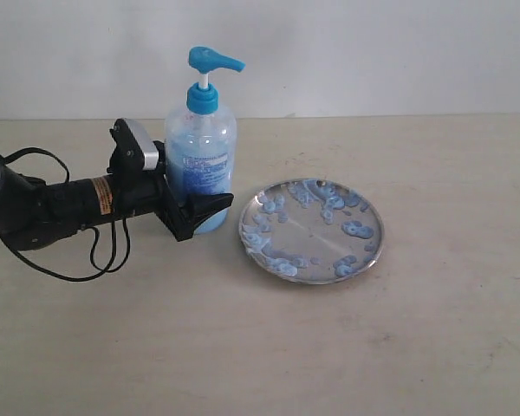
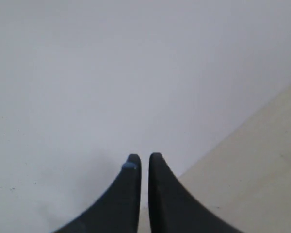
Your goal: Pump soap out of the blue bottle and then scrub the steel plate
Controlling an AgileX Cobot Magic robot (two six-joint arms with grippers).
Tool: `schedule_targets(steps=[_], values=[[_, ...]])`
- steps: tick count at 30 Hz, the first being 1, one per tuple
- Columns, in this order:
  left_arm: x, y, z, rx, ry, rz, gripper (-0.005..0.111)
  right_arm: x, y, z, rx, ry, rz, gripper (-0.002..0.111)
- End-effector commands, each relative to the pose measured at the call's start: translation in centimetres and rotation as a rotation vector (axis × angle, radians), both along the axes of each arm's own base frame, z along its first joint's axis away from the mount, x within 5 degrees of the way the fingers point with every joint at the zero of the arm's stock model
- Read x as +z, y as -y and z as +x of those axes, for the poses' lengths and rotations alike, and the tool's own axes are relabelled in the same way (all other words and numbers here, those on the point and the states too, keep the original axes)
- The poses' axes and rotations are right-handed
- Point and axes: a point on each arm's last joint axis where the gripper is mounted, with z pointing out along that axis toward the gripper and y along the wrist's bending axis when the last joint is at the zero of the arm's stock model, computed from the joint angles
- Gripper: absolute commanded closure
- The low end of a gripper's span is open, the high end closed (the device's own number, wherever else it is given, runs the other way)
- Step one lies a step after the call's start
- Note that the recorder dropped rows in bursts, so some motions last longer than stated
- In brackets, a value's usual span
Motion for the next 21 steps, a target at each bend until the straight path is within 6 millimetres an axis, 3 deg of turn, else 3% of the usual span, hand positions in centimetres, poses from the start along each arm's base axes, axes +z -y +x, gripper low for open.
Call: schedule_targets(steps=[1, 3, 5, 7, 9, 13, 17, 21], values=[[0.5, 0.1, 0.2, 0.005, 0.012, 0.026, 0.103, -0.3, 0.4, 2.0, -0.023, -0.172, -0.096, 0.107], [0.5, 0.1, 0.2, 0.003, 0.013, 0.027, 0.103, 1.3, 0.4, 3.6, -0.002, -0.215, -0.238, 0.107], [0.5, 0.1, 0.2, 0.003, 0.013, 0.027, 0.103, 4.6, -0.6, 7.0, 0.091, -0.172, -0.518, 0.107], [0.5, 0.1, 0.2, 0.003, 0.013, 0.027, 0.103, 8.8, -3.2, 11.8, 0.269, -0.021, -0.857, 0.107], [0.5, 0.1, 0.2, 0.003, 0.013, 0.027, 0.103, 10.3, -5.6, 17.0, 0.426, 0.023, -1.049, 0.107], [0.4, 0.1, 0.2, 0.006, 0.011, 0.028, 0.103, 11.5, -10.3, 24.6, 0.696, 0.014, -1.027, 0.107], [0.3, 0.1, 0.2, 0.012, 0.004, 0.041, 0.103, 12.4, -14.2, 29.1, 0.809, 0.057, -1.072, 0.107], [0.2, 0.0, 0.2, 0.012, 0.001, 0.048, 0.103, 12.6, -17.7, 31.8, 0.861, 0.122, -1.108, 0.107]])
